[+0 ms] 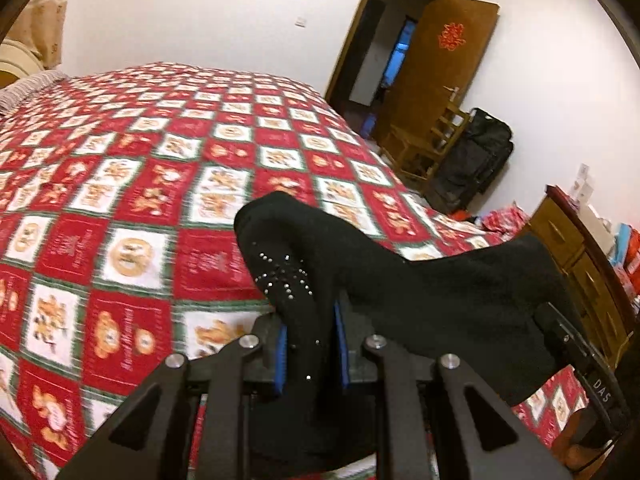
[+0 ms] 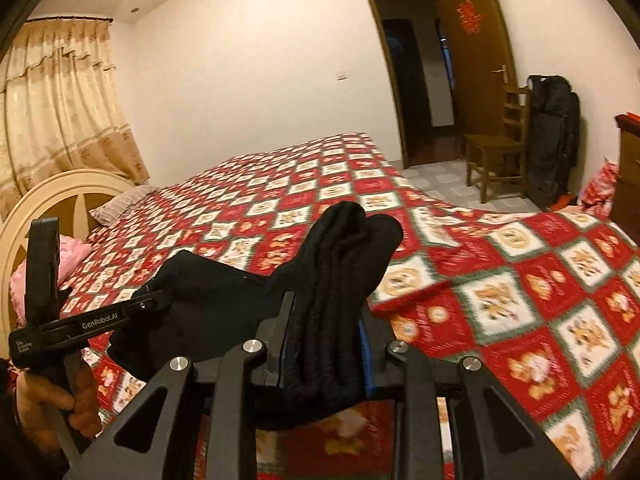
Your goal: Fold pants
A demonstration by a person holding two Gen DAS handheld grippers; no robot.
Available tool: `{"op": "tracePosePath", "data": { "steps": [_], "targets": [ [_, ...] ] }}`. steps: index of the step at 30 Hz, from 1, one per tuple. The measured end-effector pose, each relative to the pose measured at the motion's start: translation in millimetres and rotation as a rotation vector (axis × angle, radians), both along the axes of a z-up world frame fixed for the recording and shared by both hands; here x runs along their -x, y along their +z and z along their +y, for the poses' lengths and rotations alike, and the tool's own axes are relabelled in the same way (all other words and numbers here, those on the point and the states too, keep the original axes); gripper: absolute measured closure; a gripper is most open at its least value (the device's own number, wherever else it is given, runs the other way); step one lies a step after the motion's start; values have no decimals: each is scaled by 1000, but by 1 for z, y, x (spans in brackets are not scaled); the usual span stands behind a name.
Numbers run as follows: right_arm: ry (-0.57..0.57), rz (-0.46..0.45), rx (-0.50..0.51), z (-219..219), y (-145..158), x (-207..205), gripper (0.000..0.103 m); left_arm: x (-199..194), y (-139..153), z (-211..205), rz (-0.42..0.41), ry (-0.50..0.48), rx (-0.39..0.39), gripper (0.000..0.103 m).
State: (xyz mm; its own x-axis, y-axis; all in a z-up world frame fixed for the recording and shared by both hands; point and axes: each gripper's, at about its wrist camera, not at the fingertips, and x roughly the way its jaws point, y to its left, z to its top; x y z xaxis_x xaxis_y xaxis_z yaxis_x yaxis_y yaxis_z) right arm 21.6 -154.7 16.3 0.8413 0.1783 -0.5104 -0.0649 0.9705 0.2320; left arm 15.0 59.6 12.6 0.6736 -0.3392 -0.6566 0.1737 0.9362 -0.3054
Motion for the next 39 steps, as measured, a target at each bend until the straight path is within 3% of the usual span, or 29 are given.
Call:
{"op": "tracePosePath", "data": {
  "steps": [19,27,32,39],
  "targets": [
    [263,-32,19,125,-2,-108,76,-23,11,117,-57,326,-92,83],
    [336,-62,26,166,-9,-146,76,-34,7,147,-67,420,-150,83],
    [355,-29,79,188,-37,-180,76,-44,3,163,-88,491,-199,83],
    [341,98,162,194,-82,-217,76,-68,-29,165,-6,504,-247,83]
  ]
}}
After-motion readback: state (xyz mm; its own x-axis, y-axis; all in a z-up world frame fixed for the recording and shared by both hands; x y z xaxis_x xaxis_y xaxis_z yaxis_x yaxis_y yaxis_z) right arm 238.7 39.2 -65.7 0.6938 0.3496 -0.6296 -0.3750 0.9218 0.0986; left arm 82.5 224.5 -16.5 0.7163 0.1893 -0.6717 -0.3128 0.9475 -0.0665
